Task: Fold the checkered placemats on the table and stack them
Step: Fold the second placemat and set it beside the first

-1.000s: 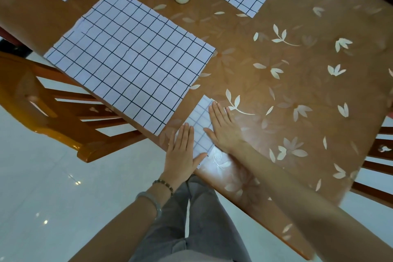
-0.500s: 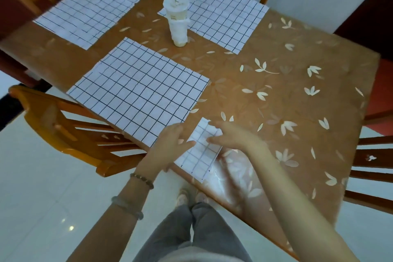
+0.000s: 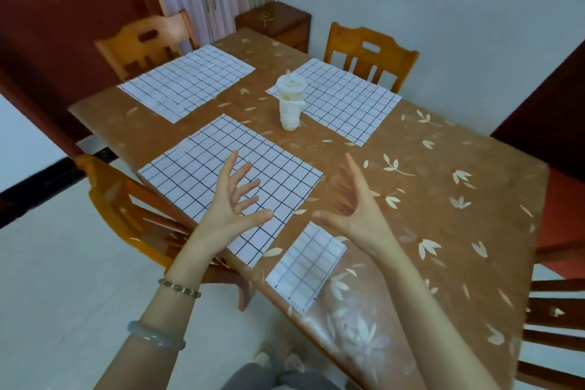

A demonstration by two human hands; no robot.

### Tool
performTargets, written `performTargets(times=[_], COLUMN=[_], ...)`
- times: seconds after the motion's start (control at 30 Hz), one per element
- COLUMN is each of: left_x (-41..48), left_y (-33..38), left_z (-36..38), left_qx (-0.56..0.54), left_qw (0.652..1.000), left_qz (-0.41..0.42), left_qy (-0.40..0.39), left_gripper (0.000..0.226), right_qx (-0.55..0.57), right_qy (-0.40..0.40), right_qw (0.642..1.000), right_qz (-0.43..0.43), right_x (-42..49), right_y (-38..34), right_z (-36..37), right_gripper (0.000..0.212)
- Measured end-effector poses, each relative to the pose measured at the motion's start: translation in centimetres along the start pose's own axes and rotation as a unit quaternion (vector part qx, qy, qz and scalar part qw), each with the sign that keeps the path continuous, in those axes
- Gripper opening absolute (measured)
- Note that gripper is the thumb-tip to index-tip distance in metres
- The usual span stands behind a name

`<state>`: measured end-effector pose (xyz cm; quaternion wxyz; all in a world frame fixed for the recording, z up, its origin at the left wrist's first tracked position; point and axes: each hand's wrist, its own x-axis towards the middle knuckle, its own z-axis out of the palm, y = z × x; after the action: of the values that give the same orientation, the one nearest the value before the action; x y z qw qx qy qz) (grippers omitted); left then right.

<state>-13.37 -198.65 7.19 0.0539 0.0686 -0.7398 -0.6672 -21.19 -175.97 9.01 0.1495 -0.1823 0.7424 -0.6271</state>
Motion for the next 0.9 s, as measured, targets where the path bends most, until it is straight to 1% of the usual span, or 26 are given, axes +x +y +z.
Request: performTargets(times=[0.13, 0.3, 0.5, 0.73, 0.9], left_x=[-0.7, -0.7, -1.3, -2.5, -2.4], left_y=[0.2, 0.8, 0.8, -0.7, -2.1], left_z=[-0.2, -0.3, -2.4, -8.3, -15.0], left_qx=[-0.011, 0.004, 0.021, 0.018, 0.013], left_qw=[1.0, 0.999, 0.998, 0.995, 0.996], left_qz=[0.012, 0.027, 0.029, 0.018, 0.009], left_qy=[0.02, 0.029, 0.05, 0.092, 0.09], left_gripper=[0.117, 0.115, 0.112, 0.11, 0.11], right_qx=[-0.01, -0.002, -0.001, -0.01, -0.005], right_qy=[-0.01, -0.007, -0.031, -0.065, -0.07], right_qw=[1.0, 1.0, 0.999, 0.998, 0.997], right_qz=[-0.004, -0.006, 0.014, 0.022, 0.022], right_x=[0.1, 0.2, 0.9, 2.9, 5.1], right_y=[-0.1, 0.3, 0.6, -0.2, -0.6], right_z=[0.1, 0.0, 1.5, 7.5, 14.1], right_gripper=[0.108, 0.107, 0.106, 0.103, 0.1])
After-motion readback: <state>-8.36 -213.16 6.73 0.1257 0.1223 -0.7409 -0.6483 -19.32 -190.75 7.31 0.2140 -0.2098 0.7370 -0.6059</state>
